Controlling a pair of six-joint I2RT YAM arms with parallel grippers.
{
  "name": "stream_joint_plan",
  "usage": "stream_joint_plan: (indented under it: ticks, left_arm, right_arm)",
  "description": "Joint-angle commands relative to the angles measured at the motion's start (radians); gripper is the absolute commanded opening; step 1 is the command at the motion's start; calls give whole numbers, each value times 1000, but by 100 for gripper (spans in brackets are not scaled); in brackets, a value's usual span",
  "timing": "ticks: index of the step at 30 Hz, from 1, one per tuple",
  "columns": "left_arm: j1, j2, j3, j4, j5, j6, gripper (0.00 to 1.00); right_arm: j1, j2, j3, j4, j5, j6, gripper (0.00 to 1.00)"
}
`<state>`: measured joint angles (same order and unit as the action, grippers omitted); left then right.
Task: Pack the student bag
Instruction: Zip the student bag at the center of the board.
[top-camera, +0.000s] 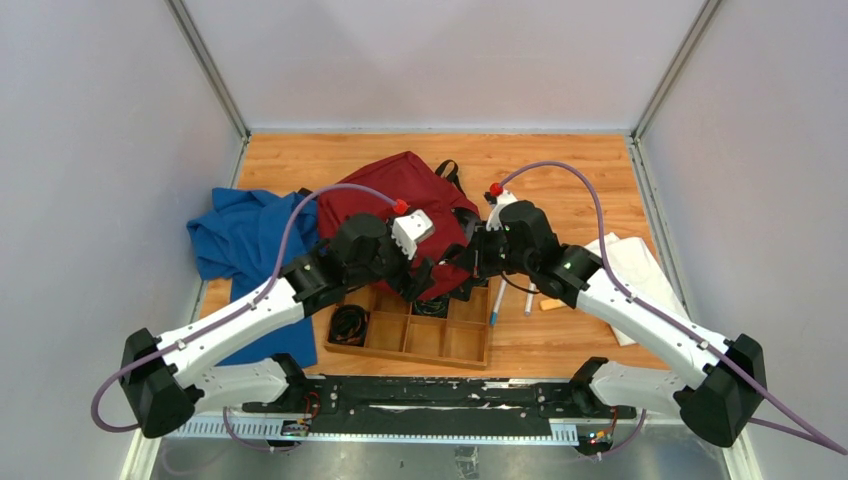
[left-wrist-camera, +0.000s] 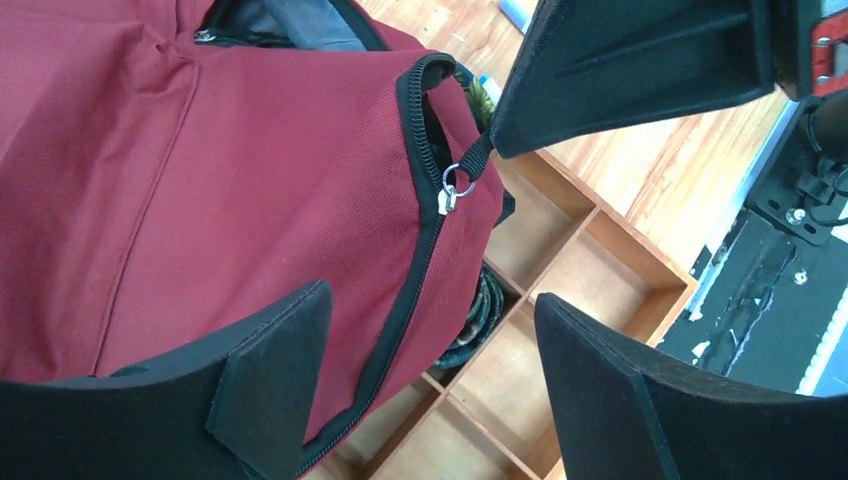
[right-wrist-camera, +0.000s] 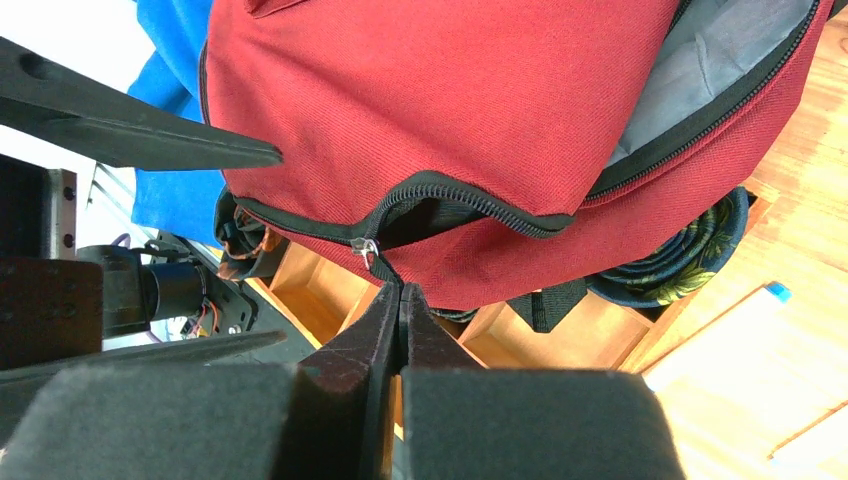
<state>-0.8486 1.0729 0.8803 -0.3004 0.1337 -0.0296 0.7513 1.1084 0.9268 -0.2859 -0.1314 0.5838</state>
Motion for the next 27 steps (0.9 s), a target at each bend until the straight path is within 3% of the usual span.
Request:
stream_joint_plan:
  ticks: [1,5,11,14,15,19,22,27]
  left_arm:
    - [-6,39,10,55,-17,5,78]
    - [-6,52,12,61,-22,1,65]
    - [-6,75,22,31,-31,6,67]
    - [-6,90,22,43,-30,-2,61]
    - [-6,98,23,49,-31,-3,58]
    - [-6,141,43,41,-59,10,20]
    - [-6,159,73,6,-64,19,1]
    - [-6,94,67,-55,-114,28,0]
  right_arm:
    - [-12,-25,19,-5,-3,-2,0]
    - [-11,-28,16,-6,1,-2,0]
    - [-12,-39,17,-7,9,-5,0]
    - [-13,-42,17,-7,10,-3,0]
    - [-13,-43,19,-7,9,-4,0]
    - [-18,-41,20,-6,7,-5,0]
    - [-43,-27,18,-8,-7,0,0]
    - [-127,-23,0,-15,-39,1,0]
